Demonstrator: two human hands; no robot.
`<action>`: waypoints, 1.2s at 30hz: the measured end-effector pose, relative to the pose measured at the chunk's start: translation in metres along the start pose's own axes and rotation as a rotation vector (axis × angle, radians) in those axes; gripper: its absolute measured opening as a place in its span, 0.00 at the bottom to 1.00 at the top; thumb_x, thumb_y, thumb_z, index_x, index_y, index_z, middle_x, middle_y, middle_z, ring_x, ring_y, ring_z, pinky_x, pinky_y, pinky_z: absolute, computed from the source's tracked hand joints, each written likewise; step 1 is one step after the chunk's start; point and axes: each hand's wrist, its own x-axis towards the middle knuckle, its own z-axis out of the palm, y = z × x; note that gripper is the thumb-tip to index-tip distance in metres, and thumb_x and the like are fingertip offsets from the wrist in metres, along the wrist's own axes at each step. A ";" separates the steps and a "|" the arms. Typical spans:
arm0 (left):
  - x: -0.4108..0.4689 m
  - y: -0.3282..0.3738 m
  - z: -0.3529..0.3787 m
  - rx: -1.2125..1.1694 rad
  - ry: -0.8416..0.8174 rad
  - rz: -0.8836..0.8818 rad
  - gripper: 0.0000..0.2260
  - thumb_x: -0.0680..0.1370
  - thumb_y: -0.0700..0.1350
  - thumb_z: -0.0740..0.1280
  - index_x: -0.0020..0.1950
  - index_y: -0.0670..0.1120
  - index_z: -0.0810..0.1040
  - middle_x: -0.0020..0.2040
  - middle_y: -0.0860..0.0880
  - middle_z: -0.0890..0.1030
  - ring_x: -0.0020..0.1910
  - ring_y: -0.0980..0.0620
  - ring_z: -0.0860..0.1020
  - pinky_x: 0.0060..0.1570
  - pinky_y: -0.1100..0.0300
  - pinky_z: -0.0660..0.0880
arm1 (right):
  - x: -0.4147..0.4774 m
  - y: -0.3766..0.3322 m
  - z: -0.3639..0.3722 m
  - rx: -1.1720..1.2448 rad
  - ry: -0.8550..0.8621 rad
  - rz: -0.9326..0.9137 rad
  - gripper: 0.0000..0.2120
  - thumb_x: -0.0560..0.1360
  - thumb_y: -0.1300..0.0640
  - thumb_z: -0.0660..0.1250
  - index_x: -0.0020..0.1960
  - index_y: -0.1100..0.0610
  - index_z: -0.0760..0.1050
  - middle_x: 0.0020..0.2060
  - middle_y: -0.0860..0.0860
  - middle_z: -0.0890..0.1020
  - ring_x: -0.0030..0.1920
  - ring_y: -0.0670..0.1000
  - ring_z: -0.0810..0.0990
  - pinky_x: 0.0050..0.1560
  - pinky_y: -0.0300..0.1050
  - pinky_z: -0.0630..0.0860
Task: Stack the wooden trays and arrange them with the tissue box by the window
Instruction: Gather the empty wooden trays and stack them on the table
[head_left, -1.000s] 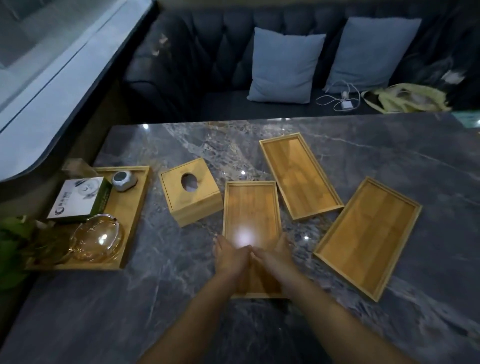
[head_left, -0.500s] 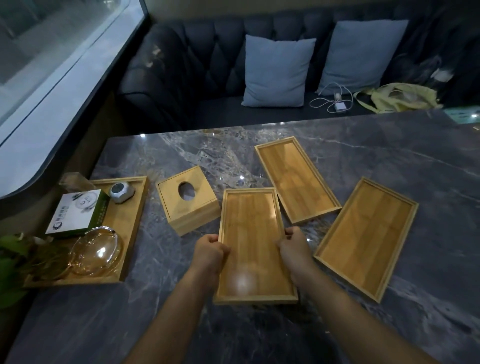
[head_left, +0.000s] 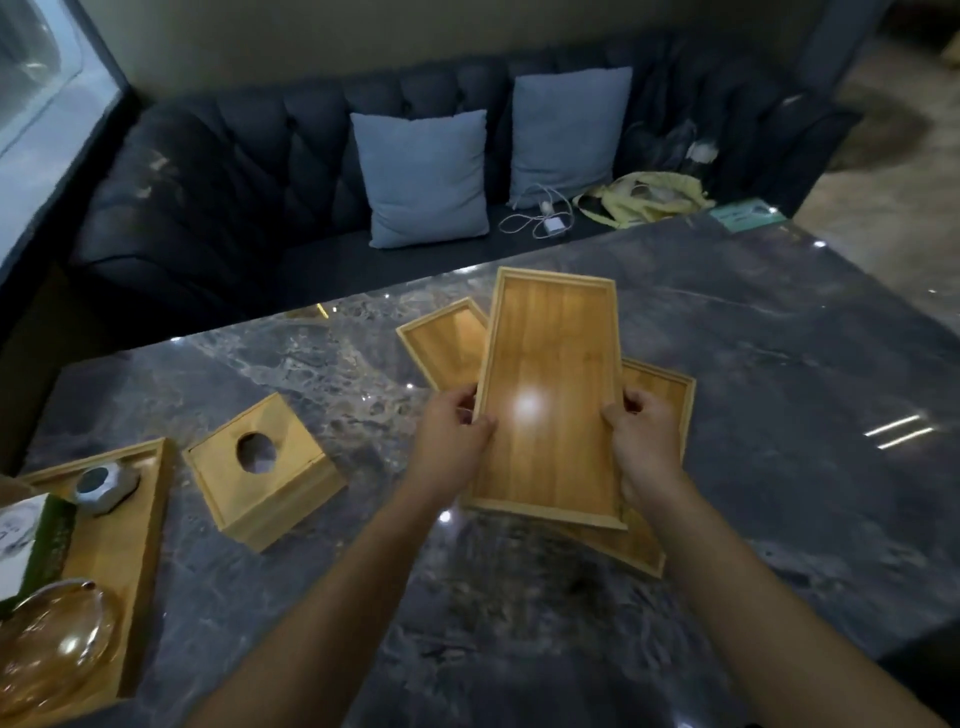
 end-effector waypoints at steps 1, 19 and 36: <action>0.007 0.003 0.013 0.037 -0.014 0.031 0.14 0.73 0.34 0.65 0.57 0.42 0.80 0.39 0.55 0.79 0.35 0.64 0.77 0.35 0.70 0.73 | 0.005 0.001 -0.008 0.008 0.045 0.001 0.09 0.77 0.60 0.60 0.42 0.51 0.75 0.38 0.46 0.78 0.41 0.50 0.78 0.46 0.51 0.76; 0.013 -0.047 0.115 0.464 -0.144 0.053 0.09 0.76 0.38 0.63 0.54 0.38 0.77 0.49 0.39 0.83 0.49 0.40 0.79 0.45 0.54 0.71 | 0.033 0.092 -0.058 -0.313 0.244 0.034 0.11 0.79 0.60 0.56 0.51 0.64 0.75 0.51 0.56 0.70 0.46 0.52 0.71 0.48 0.40 0.66; 0.000 -0.065 0.108 0.158 -0.343 -0.284 0.13 0.76 0.41 0.61 0.59 0.43 0.77 0.52 0.46 0.82 0.52 0.48 0.79 0.54 0.51 0.76 | 0.033 0.115 -0.076 -0.411 -0.012 0.154 0.16 0.79 0.53 0.58 0.62 0.62 0.70 0.63 0.58 0.67 0.59 0.57 0.70 0.57 0.48 0.68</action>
